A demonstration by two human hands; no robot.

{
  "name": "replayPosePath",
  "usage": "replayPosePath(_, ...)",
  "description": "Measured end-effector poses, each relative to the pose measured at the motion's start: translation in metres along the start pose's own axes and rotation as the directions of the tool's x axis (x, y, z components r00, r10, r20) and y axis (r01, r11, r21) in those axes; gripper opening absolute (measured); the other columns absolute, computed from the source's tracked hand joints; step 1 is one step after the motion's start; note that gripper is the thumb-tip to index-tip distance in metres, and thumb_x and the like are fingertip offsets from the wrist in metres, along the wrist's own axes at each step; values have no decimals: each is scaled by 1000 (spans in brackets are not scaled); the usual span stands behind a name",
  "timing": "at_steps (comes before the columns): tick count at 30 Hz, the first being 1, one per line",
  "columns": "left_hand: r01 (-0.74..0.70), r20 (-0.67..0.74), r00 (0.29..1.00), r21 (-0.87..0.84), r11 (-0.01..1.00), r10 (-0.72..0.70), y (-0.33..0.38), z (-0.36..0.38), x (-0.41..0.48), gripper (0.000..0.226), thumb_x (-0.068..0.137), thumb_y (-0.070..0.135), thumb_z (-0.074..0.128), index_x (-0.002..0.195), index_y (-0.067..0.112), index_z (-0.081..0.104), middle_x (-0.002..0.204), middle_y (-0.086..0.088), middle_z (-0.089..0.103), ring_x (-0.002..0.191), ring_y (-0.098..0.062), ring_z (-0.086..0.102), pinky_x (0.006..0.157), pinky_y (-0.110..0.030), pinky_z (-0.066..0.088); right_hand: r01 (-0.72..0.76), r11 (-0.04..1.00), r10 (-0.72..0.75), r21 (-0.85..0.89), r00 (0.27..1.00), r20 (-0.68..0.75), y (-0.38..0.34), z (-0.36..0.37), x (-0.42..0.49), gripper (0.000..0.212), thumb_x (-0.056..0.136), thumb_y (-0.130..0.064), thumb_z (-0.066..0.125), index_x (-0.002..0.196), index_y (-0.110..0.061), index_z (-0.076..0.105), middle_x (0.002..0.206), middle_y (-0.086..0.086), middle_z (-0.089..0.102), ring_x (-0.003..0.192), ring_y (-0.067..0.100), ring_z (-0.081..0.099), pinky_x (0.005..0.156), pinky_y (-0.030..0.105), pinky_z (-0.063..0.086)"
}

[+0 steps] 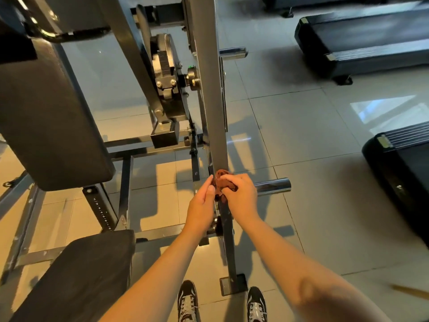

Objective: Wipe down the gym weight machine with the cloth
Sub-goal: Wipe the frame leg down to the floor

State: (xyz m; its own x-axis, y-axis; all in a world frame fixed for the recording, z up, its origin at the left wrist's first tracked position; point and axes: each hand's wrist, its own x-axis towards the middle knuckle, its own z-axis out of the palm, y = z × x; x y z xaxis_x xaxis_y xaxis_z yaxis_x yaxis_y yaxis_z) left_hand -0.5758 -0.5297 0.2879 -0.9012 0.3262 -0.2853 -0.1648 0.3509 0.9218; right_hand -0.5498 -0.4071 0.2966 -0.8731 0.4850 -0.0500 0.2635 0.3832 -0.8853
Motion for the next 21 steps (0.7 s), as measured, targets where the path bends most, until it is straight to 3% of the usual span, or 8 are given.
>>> replayPosePath(3, -54, 59, 997, -67, 996, 58, 6, -13, 6, 37, 110, 35, 34, 146, 41, 41, 143, 25, 48, 131, 11, 43, 96, 2, 31, 37, 999, -33, 34, 994, -103, -29, 7, 8, 34, 94, -8, 66, 123, -25, 71, 113, -11, 55, 103, 3, 54, 83, 3, 42)
replayPosePath(5, -71, 89, 993, -132, 989, 84, 5, -20, 11, 39, 111, 36, 34, 148, 40, 43, 146, 22, 51, 134, 8, 44, 108, -13, 34, 32, 999, -30, 9, 985, -168, -37, 17, 9, 36, 94, -7, 64, 124, -26, 70, 114, -13, 53, 108, 7, 52, 88, 10, 43)
replayPosePath(7, -97, 144, 982, -156, 983, 120, 4, -24, 14, 40, 111, 34, 34, 150, 33, 45, 145, 15, 54, 135, 2, 47, 111, -20, 38, 4, 1000, -6, -13, 976, -219, -34, 26, 3, 38, 93, -5, 64, 123, -27, 71, 113, -13, 55, 107, 8, 54, 89, 13, 45)
replayPosePath(9, -92, 204, 971, -149, 985, 122, 4, -27, 15, 36, 112, 28, 34, 142, 34, 51, 136, 17, 60, 125, 9, 52, 102, -12, 42, -71, 997, 69, -1, 970, -234, -25, 31, -4, 36, 92, -5, 66, 120, -26, 73, 112, -9, 60, 101, 7, 58, 88, 14, 48)
replayPosePath(12, -34, 234, 970, -99, 995, 57, 6, -32, 15, 28, 111, 23, 37, 129, 40, 51, 123, 23, 58, 109, 21, 53, 83, 0, 41, -216, 976, 208, -16, 953, -218, -14, 37, -13, 27, 91, -17, 72, 116, -27, 76, 107, -5, 68, 97, 9, 64, 94, 32, 54)
replayPosePath(15, -14, 276, 960, -101, 995, 41, 5, -43, 12, 30, 110, 22, 40, 137, 26, 50, 127, 12, 56, 98, 29, 51, 77, 1, 42, -319, 944, 330, 85, 920, -209, -25, 42, -23, 30, 95, -24, 69, 124, -27, 72, 111, -4, 70, 102, 10, 66, 99, 38, 54)
replayPosePath(17, -29, 286, 955, -164, 986, 75, 7, -51, 10, 34, 109, 22, 40, 143, 26, 46, 130, 14, 53, 104, 26, 52, 84, -3, 45, -312, 923, 352, 226, 921, -168, -40, 46, -33, 31, 98, -26, 65, 129, -31, 68, 115, -8, 69, 107, 7, 65, 99, 34, 55)
replayPosePath(21, -66, 300, 947, -158, 985, 112, 6, -67, 25, 35, 108, 35, 42, 138, 53, 43, 148, 14, 44, 131, -1, 48, 109, -32, 47, -392, 776, 389, 495, 914, 114, -70, 53, -37, 28, 105, -31, 51, 125, -40, 69, 114, -13, 74, 109, 4, 68, 89, 25, 56)
